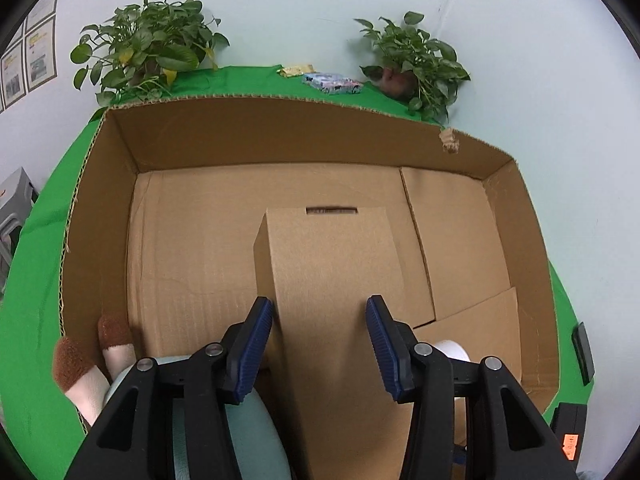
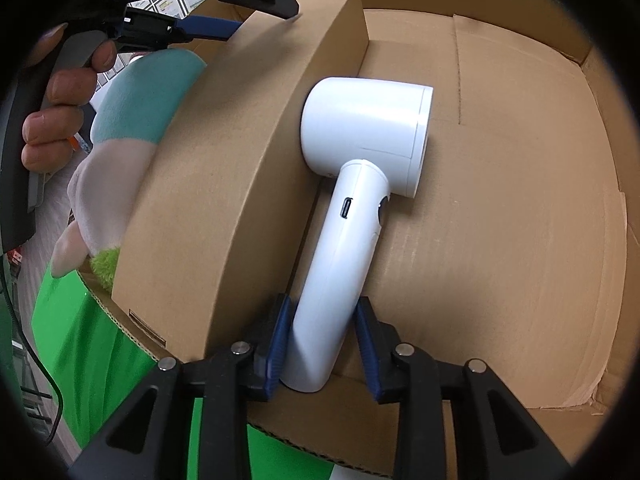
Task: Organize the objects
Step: 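Lower the hair dryer into the tray beside the brown box and release, then withdraw the right gripper and reach toward the white-and-green product box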
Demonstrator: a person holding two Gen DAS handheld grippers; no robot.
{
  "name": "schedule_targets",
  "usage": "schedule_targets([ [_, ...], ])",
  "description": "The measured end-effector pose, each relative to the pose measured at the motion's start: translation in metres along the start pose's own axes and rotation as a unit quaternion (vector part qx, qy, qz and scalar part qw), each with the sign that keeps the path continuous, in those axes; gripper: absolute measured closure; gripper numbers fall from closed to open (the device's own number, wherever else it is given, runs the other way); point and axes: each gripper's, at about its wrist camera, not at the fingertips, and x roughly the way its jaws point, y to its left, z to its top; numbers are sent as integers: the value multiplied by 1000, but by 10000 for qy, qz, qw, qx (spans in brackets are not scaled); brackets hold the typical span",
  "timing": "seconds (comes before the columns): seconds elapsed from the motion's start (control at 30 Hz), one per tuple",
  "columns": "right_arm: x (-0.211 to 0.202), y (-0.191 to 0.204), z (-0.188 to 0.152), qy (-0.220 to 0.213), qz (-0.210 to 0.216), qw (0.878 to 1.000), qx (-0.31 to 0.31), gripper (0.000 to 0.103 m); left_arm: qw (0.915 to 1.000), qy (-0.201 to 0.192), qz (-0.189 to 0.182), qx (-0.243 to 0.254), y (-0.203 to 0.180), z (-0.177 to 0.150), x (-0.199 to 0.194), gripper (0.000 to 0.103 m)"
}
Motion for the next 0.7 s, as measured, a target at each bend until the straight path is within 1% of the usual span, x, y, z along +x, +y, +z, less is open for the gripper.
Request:
schedule_targets([
  [0.13, 3, 9, 0, 29, -66, 10000, -29, 71, 9998, -16, 163, 63, 1, -6, -6, 57],
  [0.23, 5, 18, 2, 100, -148, 9997, -138, 72, 9998, -55, 177, 38, 3, -10, -13, 57],
  [0.37, 9, 26, 5, 178, -123, 9996, -179, 71, 9996, -250, 126, -71, 8, -20, -36, 57],
  [0.43, 11, 28, 5, 176, -79, 9998, -103, 71, 9993, -342, 145, 37, 6, -26, -50, 55],
  [0.47, 11, 30, 5, 166, -64, 9998, -61, 69, 9990, -401, 162, 98, 3, -29, -57, 55],
  [0.5, 11, 31, 5, 156, -49, 9999, -2, 60, 9984, -486, 182, 210, -1, -34, -67, 55],
  [0.53, 10, 32, 5, 131, -47, 9999, 49, 56, 9980, -535, 214, 269, -4, -37, -73, 55],
  [0.57, 8, 33, 4, 67, -106, 9999, 108, 48, 9974, -591, 257, 312, -7, -42, -80, 53],
  [0.6, 3, 34, 3, -46, -152, 9997, 178, 40, 9968, -670, 270, 338, -11, -49, -90, 50],
  [0.63, -1, 35, 2, -143, -157, 9995, 231, 35, 9963, -735, 256, 357, -13, -54, -97, 48],
  [0.67, -9, 35, -1, -299, -132, 9990, 316, 26, 9956, -818, 252, 383, -17, -61, -105, 45],
  [0.7, -16, 36, -4, -439, -135, 9982, 381, 21, 9943, -939, 281, 415, -21, -71, -117, 42],
])
